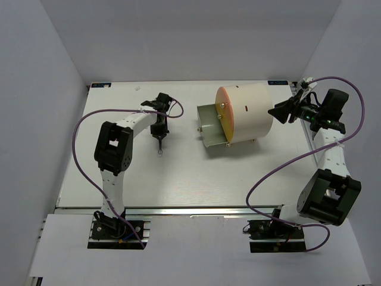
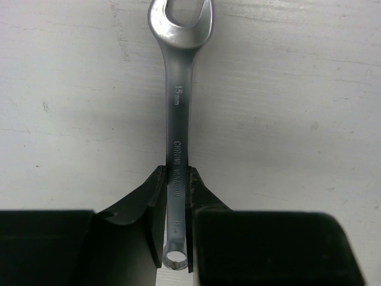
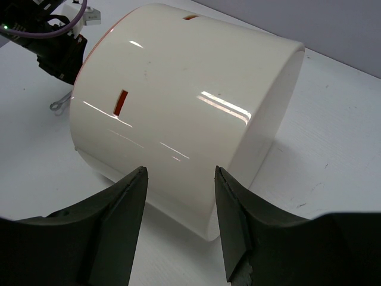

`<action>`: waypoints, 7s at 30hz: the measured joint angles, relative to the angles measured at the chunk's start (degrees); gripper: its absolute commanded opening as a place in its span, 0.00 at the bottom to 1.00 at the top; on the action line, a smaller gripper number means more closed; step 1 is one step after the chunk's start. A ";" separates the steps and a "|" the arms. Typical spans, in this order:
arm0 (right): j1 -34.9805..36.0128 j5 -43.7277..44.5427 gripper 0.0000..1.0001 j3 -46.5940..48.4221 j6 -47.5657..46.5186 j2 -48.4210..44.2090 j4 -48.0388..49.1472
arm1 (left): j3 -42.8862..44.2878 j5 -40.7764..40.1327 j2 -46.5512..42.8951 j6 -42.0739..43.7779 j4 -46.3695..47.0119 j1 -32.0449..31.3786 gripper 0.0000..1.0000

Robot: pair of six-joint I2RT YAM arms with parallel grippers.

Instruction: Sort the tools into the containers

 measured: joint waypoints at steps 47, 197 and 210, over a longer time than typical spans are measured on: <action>0.00 -0.02 0.55 -1.11 0.00 0.02 0.00 | 16.26 4.39 -0.15 -4.13 -5.46 -2.36 0.00; 1.38 4.68 0.89 9.03 25.68 17.22 11.21 | 2.78 30.10 4.98 -18.45 31.30 -3.28 0.68; -3.50 14.60 0.89 23.26 11.93 15.80 -6.16 | -16.17 27.93 -21.33 -12.87 40.33 2.71 0.98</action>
